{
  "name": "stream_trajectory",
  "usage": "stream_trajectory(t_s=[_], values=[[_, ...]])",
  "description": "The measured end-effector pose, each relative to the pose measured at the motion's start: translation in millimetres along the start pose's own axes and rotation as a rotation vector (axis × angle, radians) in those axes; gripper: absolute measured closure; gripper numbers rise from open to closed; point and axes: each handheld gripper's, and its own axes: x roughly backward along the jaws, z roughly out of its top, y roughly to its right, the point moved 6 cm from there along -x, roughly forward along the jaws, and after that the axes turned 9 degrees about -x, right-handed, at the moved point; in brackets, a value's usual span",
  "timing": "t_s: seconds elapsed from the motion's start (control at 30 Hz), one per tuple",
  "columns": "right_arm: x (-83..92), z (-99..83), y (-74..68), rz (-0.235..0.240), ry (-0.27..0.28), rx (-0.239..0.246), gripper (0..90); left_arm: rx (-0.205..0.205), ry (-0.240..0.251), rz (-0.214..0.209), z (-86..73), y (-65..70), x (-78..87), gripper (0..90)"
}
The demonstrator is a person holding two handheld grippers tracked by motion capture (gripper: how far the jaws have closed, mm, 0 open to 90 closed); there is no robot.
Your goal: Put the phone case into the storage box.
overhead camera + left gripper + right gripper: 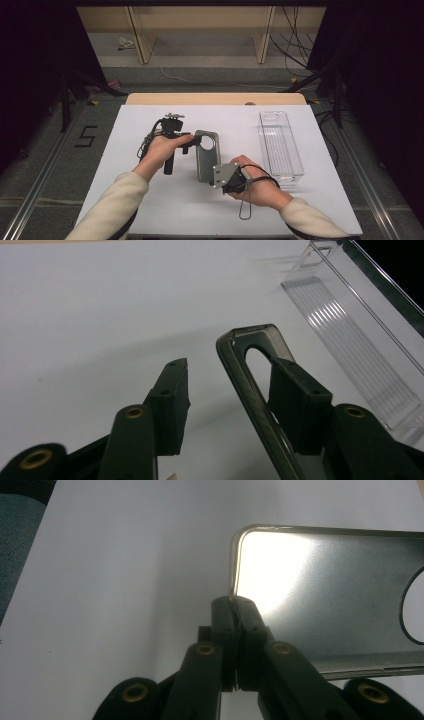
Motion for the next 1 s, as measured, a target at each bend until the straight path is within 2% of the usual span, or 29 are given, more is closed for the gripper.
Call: stream_trajectory(t_s=[0.4, 0.53, 0.67, 0.87, 1.0], values=[[-0.2, 1.4, -1.4, -0.006, 0.0, 0.008, 89.5, 0.056, -0.013, -0.014, -2.0, 1.6, -4.7, 68.2], [-1.4, 0.7, -2.5, -0.001, -0.012, 0.011, 89.5, 0.104, 0.004, -0.039, -1.0, 3.4, -3.5, 71.5], [-4.3, 0.1, -2.2, -0.005, -0.015, 0.018, 89.6, 0.128, 0.024, -0.058, 2.0, 7.4, -0.4, 74.7], [-6.9, -1.5, -1.7, -0.002, -0.026, 0.015, 89.6, 0.146, 0.066, -0.087, 7.7, 17.5, 5.9, 78.8], [-8.7, -3.2, -2.7, 0.005, -0.033, 0.004, 89.5, 0.133, 0.097, -0.105, 9.1, 26.2, 9.0, 80.7]])
